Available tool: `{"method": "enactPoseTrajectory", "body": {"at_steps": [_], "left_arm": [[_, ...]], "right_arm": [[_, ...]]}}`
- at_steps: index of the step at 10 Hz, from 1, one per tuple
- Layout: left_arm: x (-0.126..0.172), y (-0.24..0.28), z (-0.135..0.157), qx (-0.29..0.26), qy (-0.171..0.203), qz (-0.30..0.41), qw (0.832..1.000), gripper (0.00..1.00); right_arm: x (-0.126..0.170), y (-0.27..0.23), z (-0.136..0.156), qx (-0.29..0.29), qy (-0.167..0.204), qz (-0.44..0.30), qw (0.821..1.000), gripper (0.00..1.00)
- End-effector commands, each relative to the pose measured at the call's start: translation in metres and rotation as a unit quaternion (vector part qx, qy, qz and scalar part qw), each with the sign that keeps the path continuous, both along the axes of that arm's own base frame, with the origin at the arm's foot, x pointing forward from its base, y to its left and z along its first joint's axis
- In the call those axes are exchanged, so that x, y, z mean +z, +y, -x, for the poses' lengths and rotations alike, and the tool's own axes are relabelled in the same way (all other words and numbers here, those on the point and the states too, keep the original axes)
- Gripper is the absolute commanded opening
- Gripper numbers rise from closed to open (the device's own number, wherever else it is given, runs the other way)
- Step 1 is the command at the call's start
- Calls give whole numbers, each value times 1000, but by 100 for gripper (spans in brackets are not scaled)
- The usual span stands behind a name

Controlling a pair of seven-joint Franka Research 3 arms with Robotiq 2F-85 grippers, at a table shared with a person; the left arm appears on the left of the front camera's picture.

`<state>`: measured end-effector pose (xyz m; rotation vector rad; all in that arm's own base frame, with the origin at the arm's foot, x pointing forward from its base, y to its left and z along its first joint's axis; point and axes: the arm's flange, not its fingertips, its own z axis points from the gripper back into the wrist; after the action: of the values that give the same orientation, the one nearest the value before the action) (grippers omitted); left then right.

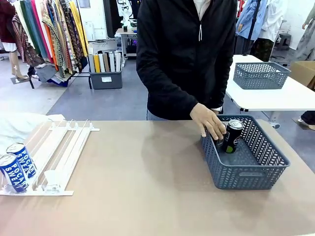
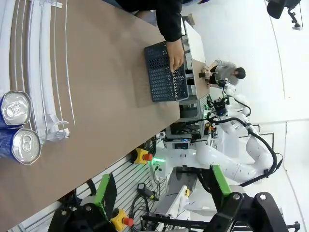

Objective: Retrieve and store the cans from the dispenser.
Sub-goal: Pick up one can from the Automatic Can Dispenser and place it in the middle of the table.

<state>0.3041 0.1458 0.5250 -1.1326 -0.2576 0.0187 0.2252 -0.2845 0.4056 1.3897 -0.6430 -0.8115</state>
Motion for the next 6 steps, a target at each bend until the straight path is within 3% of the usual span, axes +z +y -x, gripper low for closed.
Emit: {"method": "enactPoseTrajectory", "body": {"at_steps": [1, 3, 4, 5, 6], "left_arm": [[1, 0, 1, -3, -8, 9, 1000, 100], [0, 0, 0, 0, 0, 0, 1000, 100], [2, -7, 5, -18, -22, -69, 997, 100], [8, -18, 15, -30, -47, -187, 981, 100], [9, -32, 20, -41, -47, -322, 945, 100]], "right_arm": [[4, 1, 2, 2, 0, -2, 1000, 100], [4, 1, 2, 2, 0, -2, 1000, 100], [4, 1, 2, 2, 0, -2, 1000, 100], [4, 1, 2, 2, 0, -2, 1000, 100], [4, 1, 2, 2, 0, -2, 1000, 100]]}}
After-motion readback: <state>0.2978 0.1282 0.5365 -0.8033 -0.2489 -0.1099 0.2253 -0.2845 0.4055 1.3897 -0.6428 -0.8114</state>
